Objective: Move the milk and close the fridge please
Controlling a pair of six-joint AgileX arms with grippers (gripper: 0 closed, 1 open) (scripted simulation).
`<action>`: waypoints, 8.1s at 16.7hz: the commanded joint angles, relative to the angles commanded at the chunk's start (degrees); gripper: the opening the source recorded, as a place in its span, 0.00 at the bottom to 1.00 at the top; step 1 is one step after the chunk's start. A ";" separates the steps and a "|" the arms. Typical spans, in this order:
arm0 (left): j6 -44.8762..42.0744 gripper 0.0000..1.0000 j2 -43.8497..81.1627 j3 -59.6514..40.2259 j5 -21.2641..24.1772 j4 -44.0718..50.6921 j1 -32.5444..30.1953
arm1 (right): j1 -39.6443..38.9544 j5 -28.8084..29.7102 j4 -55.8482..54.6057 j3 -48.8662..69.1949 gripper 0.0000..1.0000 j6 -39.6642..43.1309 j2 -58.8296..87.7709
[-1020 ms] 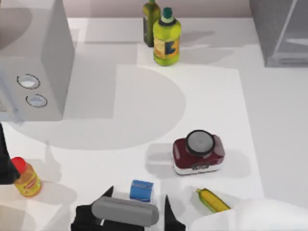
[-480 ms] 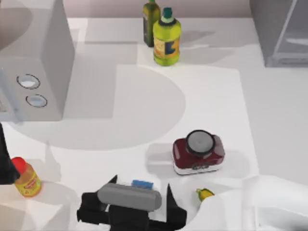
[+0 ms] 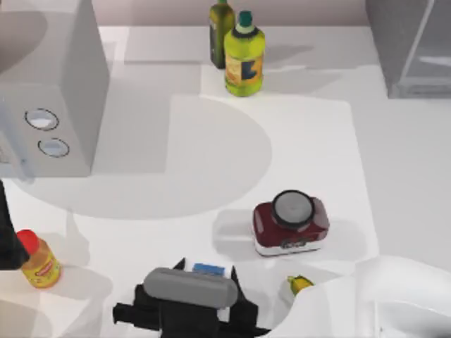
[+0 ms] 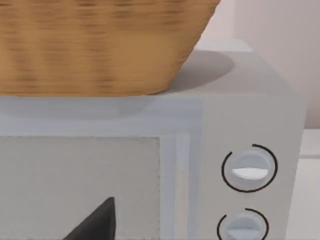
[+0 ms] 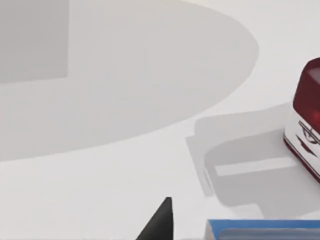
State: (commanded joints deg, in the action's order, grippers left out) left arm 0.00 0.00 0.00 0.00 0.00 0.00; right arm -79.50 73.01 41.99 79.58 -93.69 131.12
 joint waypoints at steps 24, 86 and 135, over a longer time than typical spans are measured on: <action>0.00 1.00 0.00 0.00 0.00 0.00 0.00 | -0.20 -0.04 5.17 1.47 0.00 0.13 -3.83; 0.00 1.00 0.00 0.00 0.00 0.00 0.00 | 91.65 -86.05 -92.91 -6.75 0.00 94.07 -1.67; 0.00 1.00 0.00 0.00 0.00 0.00 0.00 | 84.15 -77.44 -60.72 -52.96 1.00 95.46 -89.33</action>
State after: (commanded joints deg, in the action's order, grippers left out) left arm 0.00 0.00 0.00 0.00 0.00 0.00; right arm 4.65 -4.43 -18.73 26.62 1.77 41.79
